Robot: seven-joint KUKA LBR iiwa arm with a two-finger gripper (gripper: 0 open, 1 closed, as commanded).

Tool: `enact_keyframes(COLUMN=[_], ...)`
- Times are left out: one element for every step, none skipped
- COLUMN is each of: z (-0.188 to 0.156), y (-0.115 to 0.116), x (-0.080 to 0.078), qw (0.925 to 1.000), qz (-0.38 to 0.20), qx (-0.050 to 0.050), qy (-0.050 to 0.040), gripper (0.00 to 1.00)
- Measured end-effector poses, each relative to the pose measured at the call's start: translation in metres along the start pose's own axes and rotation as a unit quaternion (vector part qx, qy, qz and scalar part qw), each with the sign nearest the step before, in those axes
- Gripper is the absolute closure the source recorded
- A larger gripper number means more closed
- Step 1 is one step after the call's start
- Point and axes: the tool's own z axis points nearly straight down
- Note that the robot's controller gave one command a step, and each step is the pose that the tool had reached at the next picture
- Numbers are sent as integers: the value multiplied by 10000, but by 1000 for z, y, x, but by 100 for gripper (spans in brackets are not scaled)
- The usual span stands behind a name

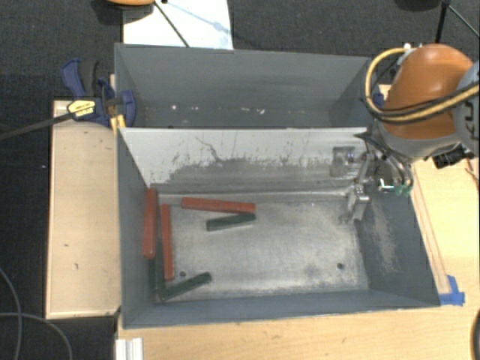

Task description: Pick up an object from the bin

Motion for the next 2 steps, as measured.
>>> enact_keyframes(z=[-4, 36], y=[0, 54], x=[-2, 14], qw=[10000, 9996], qz=[-10, -283], qx=[5, 10], qy=[-40, -53], gripper=[0, 0])
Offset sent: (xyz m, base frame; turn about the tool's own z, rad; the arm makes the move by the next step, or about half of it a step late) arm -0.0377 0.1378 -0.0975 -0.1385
